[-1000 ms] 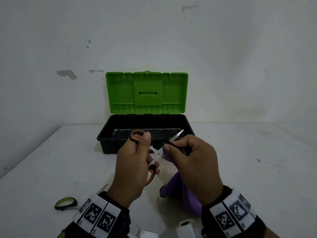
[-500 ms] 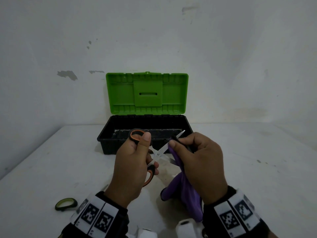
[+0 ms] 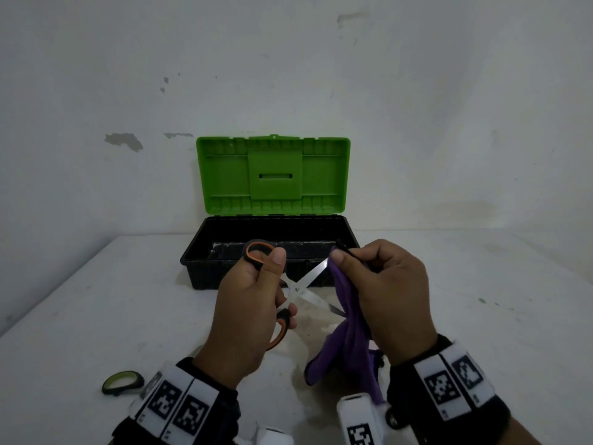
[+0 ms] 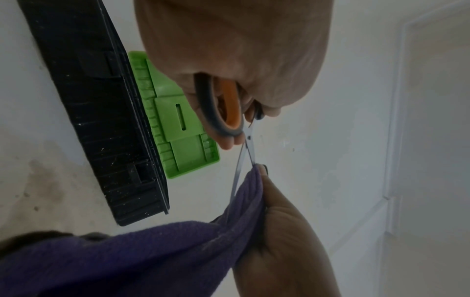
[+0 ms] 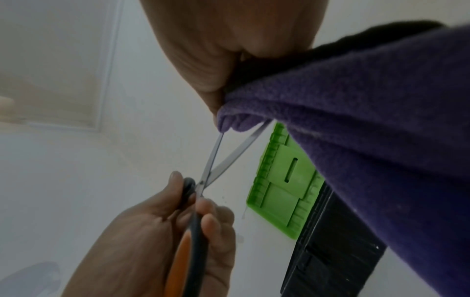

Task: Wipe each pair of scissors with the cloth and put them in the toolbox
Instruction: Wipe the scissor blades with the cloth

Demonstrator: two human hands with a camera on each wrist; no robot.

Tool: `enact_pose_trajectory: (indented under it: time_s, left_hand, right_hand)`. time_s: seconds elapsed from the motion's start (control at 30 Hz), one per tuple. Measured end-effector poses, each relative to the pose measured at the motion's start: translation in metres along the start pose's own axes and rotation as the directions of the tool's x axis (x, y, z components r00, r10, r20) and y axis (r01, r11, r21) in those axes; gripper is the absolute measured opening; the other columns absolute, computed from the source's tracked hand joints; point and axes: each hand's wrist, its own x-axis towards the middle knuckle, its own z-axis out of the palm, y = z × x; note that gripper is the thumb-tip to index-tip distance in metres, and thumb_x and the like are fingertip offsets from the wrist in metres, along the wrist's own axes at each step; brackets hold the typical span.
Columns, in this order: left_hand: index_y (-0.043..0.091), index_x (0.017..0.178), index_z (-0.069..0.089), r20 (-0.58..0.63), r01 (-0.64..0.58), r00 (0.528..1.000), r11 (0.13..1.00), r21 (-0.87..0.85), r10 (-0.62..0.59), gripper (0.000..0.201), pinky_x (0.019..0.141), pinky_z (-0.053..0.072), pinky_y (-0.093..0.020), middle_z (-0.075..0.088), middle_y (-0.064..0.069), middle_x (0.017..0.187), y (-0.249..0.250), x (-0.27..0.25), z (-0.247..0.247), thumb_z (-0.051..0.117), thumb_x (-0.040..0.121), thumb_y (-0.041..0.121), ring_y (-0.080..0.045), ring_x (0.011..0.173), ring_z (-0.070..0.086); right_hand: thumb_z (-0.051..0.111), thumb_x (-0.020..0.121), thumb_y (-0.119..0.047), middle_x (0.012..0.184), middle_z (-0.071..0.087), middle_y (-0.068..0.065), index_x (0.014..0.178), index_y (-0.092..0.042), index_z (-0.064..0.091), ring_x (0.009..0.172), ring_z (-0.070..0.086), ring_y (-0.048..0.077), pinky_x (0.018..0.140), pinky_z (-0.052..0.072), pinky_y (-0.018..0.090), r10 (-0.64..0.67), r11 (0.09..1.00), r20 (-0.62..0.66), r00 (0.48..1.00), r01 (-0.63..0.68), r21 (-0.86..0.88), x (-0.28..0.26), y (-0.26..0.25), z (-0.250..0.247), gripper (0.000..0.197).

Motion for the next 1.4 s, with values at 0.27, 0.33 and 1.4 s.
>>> enact_pose_trajectory:
  time_s: [0.27,0.33,1.4]
  left_hand:
    - [0.010,0.073,0.047,-0.001,-0.015,1.000,1.000,0.011,0.015,0.035,0.046,0.050,-0.032,0.039,0.001,0.048,0.001,-0.001,0.000,0.052,0.094,0.037,-0.023,0.046,0.053]
    - [0.009,0.074,0.047,0.002,-0.026,1.000,1.000,0.017,0.026,0.034,0.046,0.050,-0.032,0.040,0.001,0.048,0.001,-0.001,0.001,0.051,0.094,0.037,-0.022,0.046,0.053]
    - [0.019,0.082,0.052,0.177,-0.612,0.749,0.565,0.553,0.639,0.040,0.056,0.043,-0.023,0.046,0.011,0.068,-0.026,0.005,-0.005,0.036,0.099,0.053,-0.010,0.061,0.049]
  right_hand:
    - [0.084,0.076,-0.023,0.063,0.070,-0.003,0.065,-0.022,0.070,0.056,0.061,0.010,0.056,0.051,0.028,0.011,1.000,-0.012,1.000,-0.010,0.021,0.001,-0.001,-0.003,0.018]
    - [0.084,0.077,-0.023,0.063,0.070,-0.004,0.066,-0.022,0.070,0.057,0.061,0.009,0.056,0.050,0.026,0.003,1.000,-0.007,1.000,-0.003,0.019,-0.001,-0.002,-0.003,0.018]
    - [0.082,0.078,-0.025,0.064,0.069,-0.009,0.074,-0.017,0.074,0.062,0.063,0.005,0.054,0.044,0.009,-0.045,0.997,0.231,0.972,0.058,-0.053,-0.022,-0.015,0.016,0.012]
